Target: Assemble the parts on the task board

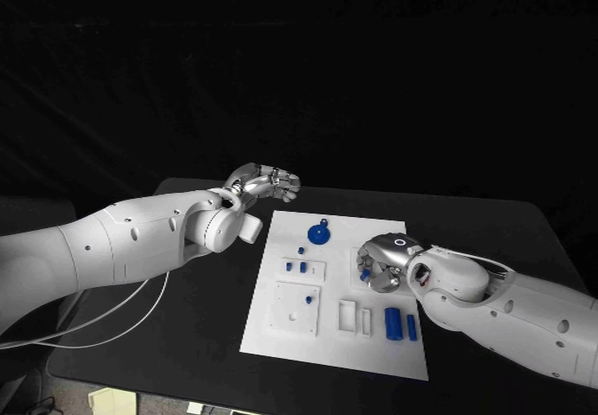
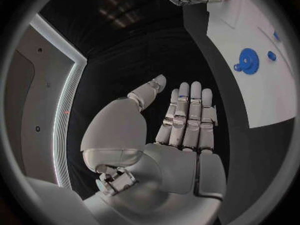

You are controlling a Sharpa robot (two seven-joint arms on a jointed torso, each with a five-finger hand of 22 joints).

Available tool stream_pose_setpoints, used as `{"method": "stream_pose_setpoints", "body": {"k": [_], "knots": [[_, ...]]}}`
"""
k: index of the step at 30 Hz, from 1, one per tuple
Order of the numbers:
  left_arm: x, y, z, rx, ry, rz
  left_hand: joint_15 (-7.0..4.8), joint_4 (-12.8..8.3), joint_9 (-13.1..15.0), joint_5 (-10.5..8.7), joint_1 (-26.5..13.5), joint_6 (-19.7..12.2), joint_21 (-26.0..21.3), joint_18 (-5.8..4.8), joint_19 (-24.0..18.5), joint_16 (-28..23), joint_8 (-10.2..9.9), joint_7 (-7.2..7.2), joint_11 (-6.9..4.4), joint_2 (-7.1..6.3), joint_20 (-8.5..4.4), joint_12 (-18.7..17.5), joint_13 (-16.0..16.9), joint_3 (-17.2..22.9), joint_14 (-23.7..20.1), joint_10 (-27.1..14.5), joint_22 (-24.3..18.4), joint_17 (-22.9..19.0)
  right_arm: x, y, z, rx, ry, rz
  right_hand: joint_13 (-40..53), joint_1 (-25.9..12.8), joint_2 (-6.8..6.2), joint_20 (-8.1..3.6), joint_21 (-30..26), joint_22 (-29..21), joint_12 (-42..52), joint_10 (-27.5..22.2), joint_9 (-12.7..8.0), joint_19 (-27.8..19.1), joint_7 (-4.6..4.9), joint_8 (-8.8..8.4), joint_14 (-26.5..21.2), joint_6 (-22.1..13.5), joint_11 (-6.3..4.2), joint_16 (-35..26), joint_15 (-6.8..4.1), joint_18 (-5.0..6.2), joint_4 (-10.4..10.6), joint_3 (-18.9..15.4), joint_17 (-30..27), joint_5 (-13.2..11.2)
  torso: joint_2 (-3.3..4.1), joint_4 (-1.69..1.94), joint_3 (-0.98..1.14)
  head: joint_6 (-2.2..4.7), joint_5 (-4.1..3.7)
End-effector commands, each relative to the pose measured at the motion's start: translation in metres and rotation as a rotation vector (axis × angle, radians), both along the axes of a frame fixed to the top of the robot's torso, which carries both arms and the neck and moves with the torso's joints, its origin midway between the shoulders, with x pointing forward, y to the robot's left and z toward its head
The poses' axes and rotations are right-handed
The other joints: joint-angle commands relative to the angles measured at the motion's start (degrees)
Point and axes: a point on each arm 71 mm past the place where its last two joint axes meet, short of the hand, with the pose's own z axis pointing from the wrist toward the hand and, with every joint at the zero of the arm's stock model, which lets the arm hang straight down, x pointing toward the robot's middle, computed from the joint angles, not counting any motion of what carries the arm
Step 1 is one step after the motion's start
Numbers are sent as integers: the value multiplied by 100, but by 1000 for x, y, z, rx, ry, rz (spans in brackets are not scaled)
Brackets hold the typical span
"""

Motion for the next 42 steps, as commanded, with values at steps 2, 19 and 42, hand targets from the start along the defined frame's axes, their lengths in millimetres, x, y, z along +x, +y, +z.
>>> {"method": "stream_pose_setpoints", "body": {"k": [2,19,42], "knots": [[0,-2,2,-12,-5,-15,30,18,-6,-4,-13,-33,-38,95,42,-30,30,-4,-2,35,5,-22,-10,-26,18,-31,6,10,-1,1,5,26,-74,-3,43,9,75,-51,34,109,52,190,52,20,-14,35,-10,58,13,41,-54,456,-4,60,-12,-7,-2,1,1,-8,1],[1,0,1,-10,-7,-8,30,20,-8,-4,-15,-33,-43,97,45,-39,34,-5,-2,40,5,-20,-12,-28,20,-31,8,20,-16,13,37,184,-132,34,139,-19,4,-94,55,95,82,257,98,66,-50,63,0,142,-26,63,-93,456,-33,219,-24,-7,-3,-8,-4,8,33],[3,-7,1,-13,-7,-18,31,21,-11,-5,-18,-33,-49,99,47,-51,38,-5,-3,40,7,-17,-15,-32,24,-29,11,34,-63,110,7,207,2,247,162,-35,33,-105,54,92,69,241,104,68,-46,49,-4,131,-23,66,-91,456,-50,247,-32,-4,-2,8,-14,0,124]]}}
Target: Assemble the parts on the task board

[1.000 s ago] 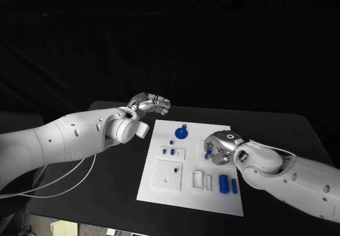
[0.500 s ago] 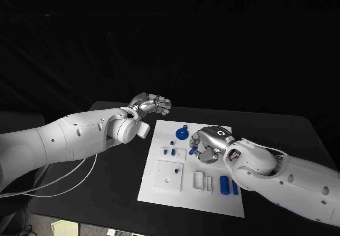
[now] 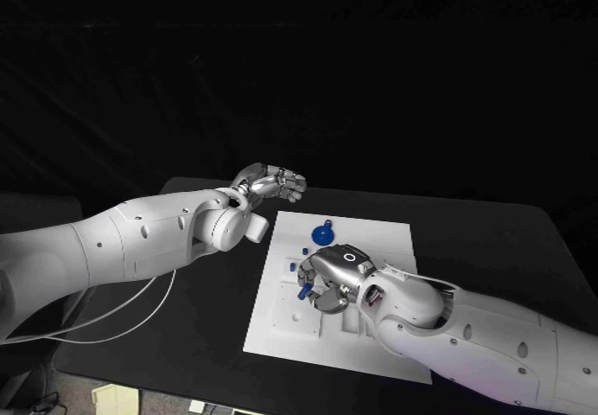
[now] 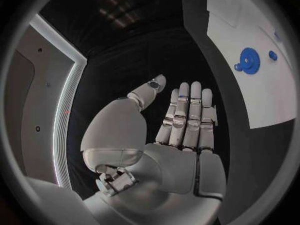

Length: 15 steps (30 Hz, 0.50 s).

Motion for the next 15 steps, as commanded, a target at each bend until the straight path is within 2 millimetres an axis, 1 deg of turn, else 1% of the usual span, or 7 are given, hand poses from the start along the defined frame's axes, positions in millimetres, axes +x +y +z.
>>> {"method": "stream_pose_setpoints", "body": {"k": [1,7,10,15], "knots": [[0,-4,2,-14,-6,-18,31,6,-7,-5,-18,-33,-26,99,47,-30,38,-5,-3,39,7,-17,-6,-16,24,-29,8,9,-5,7,-8,-28,10,36,8,-23,24,-41,33,92,5,118,64,-6,8,20,-28,32,39,25,-48,461,-1,32,-7,19,2,0,-3,-21,38],[0,-6,2,-15,-5,-23,31,6,-7,-4,-18,-33,-28,100,48,-33,40,-5,-3,40,7,-17,-7,-17,25,-28,9,12,-13,17,-22,-51,25,61,18,-32,41,-43,34,93,2,115,67,-8,9,16,-30,30,41,26,-46,461,-21,31,-11,21,3,-4,9,-52,83],[0,-7,2,-16,-5,-25,31,7,-8,-4,-18,-33,-29,100,49,-35,40,-5,-4,41,7,-16,-7,-17,25,-28,9,14,-14,19,-28,-67,33,64,24,-38,50,-43,34,93,0,113,69,-9,10,13,-30,30,42,27,-46,461,-36,29,-13,21,3,-1,11,-63,95],[0,-8,2,-16,-4,-27,31,8,-8,-5,-20,-32,-30,100,49,-38,41,-5,-4,41,7,-16,-8,-18,25,-28,10,18,-14,18,-37,-92,18,66,33,-47,63,-44,35,94,-2,112,71,-10,10,10,-31,29,42,28,-45,461,-54,28,-16,22,4,-9,13,-81,119]]}}
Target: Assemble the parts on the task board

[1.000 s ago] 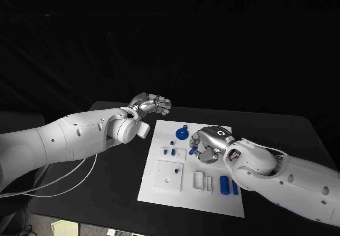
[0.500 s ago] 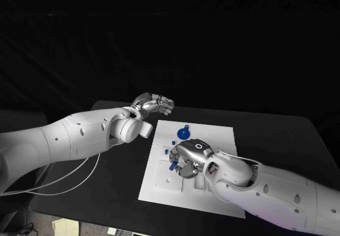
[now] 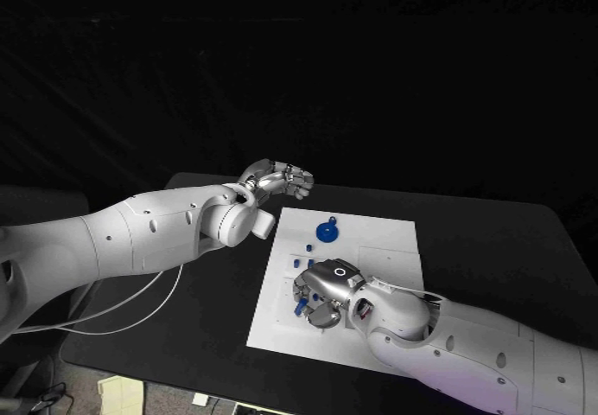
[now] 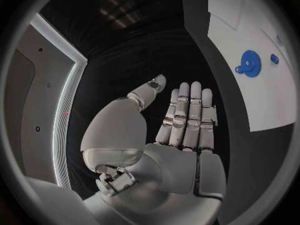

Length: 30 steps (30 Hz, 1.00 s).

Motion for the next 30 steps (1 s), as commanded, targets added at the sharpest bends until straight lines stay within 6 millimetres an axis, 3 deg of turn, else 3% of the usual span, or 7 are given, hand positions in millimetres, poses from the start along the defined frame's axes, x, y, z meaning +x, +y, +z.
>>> {"method": "stream_pose_setpoints", "body": {"k": [1,8,30], "knots": [[0,-3,2,-13,-4,-18,31,8,-9,-5,-20,-32,-31,101,49,-38,18,-5,-4,41,8,-16,-8,-18,26,-28,6,10,-2,1,-5,-36,-24,30,-2,0,63,-30,35,94,3,105,-1,-1,11,38,-40,32,48,28,-36,464,-40,14,-11,27,0,-8,3,-18,24],[0,-3,2,-13,-4,-16,32,9,-10,-5,-21,-33,-33,101,50,-42,19,-5,-3,40,8,-16,-9,-19,26,-28,7,14,-2,1,-9,-50,-34,30,6,-3,63,-31,37,95,2,106,1,-2,10,37,-41,35,47,29,-36,464,-57,15,-13,27,1,-8,10,-65,59],[0,-4,2,-13,-3,-19,32,13,-13,-6,-27,-37,-37,101,52,-51,19,-4,-2,40,9,-17,-12,-22,27,-31,9,24,-9,9,-15,-114,-62,65,18,-5,65,-33,40,98,1,109,7,-3,7,37,-40,43,46,33,-38,464,-84,20,-15,25,-2,-4,-7,-110,84]]}}
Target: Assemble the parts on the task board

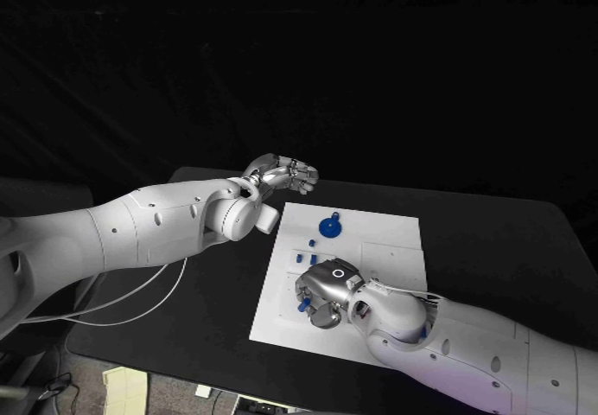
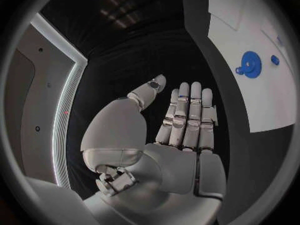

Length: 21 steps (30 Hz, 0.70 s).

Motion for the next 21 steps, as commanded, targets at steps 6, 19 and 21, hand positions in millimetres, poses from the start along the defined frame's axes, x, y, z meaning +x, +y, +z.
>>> {"method": "stream_pose_setpoints", "body": {"k": [6,19,21], "knots": [[0,-4,2,-13,-3,-18,33,14,-9,-6,-28,-37,-39,101,31,-32,20,-5,-2,40,-12,-17,-8,-23,27,-32,6,11,-9,8,-7,-49,4,42,9,5,53,-34,11,98,1,104,12,-5,-3,13,-43,42,47,33,-36,479,-52,-2,-12,20,0,5,-4,-10,2],[0,-4,1,-13,-1,-19,33,16,-11,-5,-29,-38,-43,102,32,-39,22,-4,-2,41,-12,-16,-10,-24,27,-32,7,18,-12,10,-13,-36,45,43,-15,-207,-228,6,-6,90,-206,-212,-61,-36,123,-193,-59,-236,169,25,80,479,16,-139,-59,85,-2,-2,1,-22,14],[0,-4,1,-13,-1,-19,33,16,-11,-6,-29,-38,-43,102,32,-40,22,-4,-2,40,-12,-16,-10,-24,27,-32,8,19,-11,10,-12,-31,46,39,-18,-236,-281,8,-9,89,-235,-254,-72,-38,145,-222,-65,-279,189,24,99,479,35,-198,-67,80,-2,-4,1,-23,16]]}}
